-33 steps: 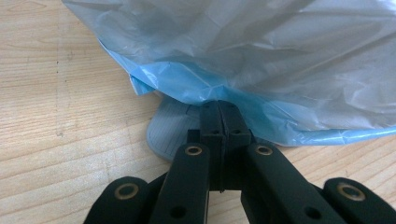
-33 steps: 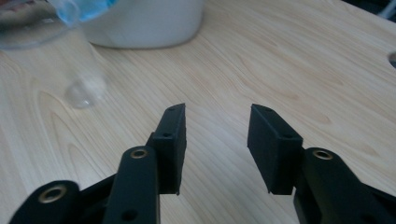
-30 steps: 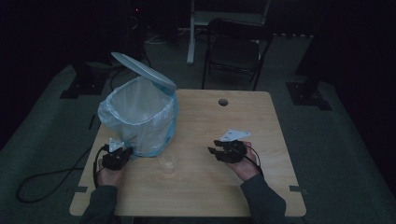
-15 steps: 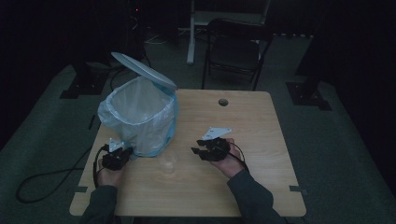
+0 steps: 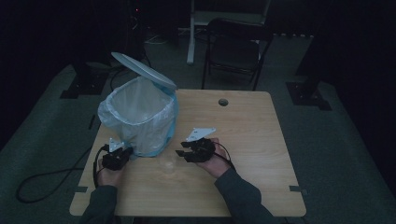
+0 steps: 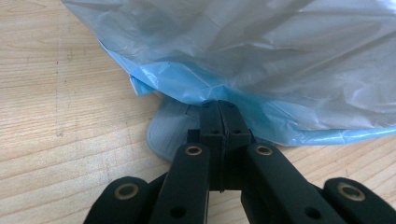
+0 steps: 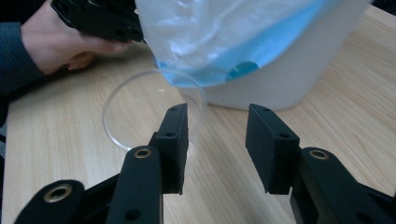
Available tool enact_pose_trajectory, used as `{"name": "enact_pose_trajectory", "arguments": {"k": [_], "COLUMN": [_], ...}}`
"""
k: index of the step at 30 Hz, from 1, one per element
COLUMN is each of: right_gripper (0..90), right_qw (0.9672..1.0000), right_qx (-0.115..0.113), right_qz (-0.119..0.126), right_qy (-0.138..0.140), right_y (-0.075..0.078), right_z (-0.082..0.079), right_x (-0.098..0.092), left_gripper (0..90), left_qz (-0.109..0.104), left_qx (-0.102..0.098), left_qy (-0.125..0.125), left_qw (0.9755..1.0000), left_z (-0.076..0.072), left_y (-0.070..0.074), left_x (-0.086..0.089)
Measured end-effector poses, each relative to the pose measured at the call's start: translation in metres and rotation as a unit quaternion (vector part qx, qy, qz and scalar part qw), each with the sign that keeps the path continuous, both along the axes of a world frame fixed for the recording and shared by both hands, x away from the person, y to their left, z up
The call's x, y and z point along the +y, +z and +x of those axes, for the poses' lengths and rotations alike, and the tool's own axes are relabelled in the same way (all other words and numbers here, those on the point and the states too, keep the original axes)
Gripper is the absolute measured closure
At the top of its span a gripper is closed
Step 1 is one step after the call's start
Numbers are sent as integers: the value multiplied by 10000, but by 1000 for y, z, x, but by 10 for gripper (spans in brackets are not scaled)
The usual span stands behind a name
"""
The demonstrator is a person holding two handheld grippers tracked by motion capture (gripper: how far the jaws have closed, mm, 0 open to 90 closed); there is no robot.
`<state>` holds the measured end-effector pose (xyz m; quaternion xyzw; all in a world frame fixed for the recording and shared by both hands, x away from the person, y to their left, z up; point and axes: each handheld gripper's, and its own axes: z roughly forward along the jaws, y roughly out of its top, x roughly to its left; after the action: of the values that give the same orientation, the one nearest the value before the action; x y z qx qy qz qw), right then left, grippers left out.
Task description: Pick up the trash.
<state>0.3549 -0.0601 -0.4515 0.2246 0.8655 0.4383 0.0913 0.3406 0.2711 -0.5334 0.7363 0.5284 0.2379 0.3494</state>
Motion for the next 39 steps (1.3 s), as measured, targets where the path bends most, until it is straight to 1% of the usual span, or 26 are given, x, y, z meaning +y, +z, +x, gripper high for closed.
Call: {"name": "enact_pose_trajectory", "arguments": {"k": [3, 4, 6, 9, 12, 14, 17, 19, 21, 24, 26, 28, 30, 34, 35, 39], "right_gripper": [582, 576, 573, 574, 576, 579, 594, 616, 657, 738, 782, 809, 856, 862, 862, 863], "right_qw": [10000, 9999, 9999, 9998, 9996, 9991, 9983, 9981, 9979, 9979, 9976, 9973, 9973, 9970, 9972, 9980], "right_qx": [7, 18, 6, 80, 181, 313, 476, 530, 555, 526, 546, 561, 534, 511, 471, 428], "right_qz": [15, 24, -38, -113, -114, -117, -38, -37, -46, -132, -157, -197, -204, -204, -207, -155], "right_qy": [49, 98, 123, 157, 198, 259, 322, 323, 343, 359, 396, 424, 463, 549, 543, 450], "right_y": [1, 1, 0, -5, -10, -13, -19, -22, -25, -29, -32, -35, -37, -38, -38, -37], "right_z": [0, 0, 1, 2, 3, 3, 2, 0, -1, -3, -4, -6, -7, -9, -10, -9], "right_x": [5, 10, 14, 16, 13, 9, 1, -5, -10, -15, -18, -20, -21, -21, -22, -25], "left_gripper": [900, 900, 900, 900, 900, 900, 900, 900, 900, 900, 900, 900, 900, 900, 900, 900], "left_qz": [2, 3, 2, 0, -1, 5, 15, 9, 14, 14, 13, 12, 18, 37, 28, 40], "left_qx": [-2, -3, -14, -11, -9, -14, -17, -19, -17, -14, -18, -18, -19, -14, -15, -15], "left_qy": [0, 0, 5, 2, -1, 0, 6, 11, 9, 12, 13, 11, 10, 5, 6, 4], "left_qw": [10000, 10000, 10000, 10000, 10000, 10000, 10000, 10000, 10000, 10000, 10000, 10000, 10000, 10000, 10000, 10000], "left_z": [0, 0, 0, 0, 0, 0, 0, 0, 0, 0, 0, 0, 0, 0, 0, 0], "left_y": [0, 0, 0, 0, 0, 0, 0, 0, 0, 0, 0, 0, 0, 0, 0, 0], "left_x": [0, 0, 0, 0, 0, 0, 0, 0, 0, -1, -1, 0, -1, -1, -1, -1]}}
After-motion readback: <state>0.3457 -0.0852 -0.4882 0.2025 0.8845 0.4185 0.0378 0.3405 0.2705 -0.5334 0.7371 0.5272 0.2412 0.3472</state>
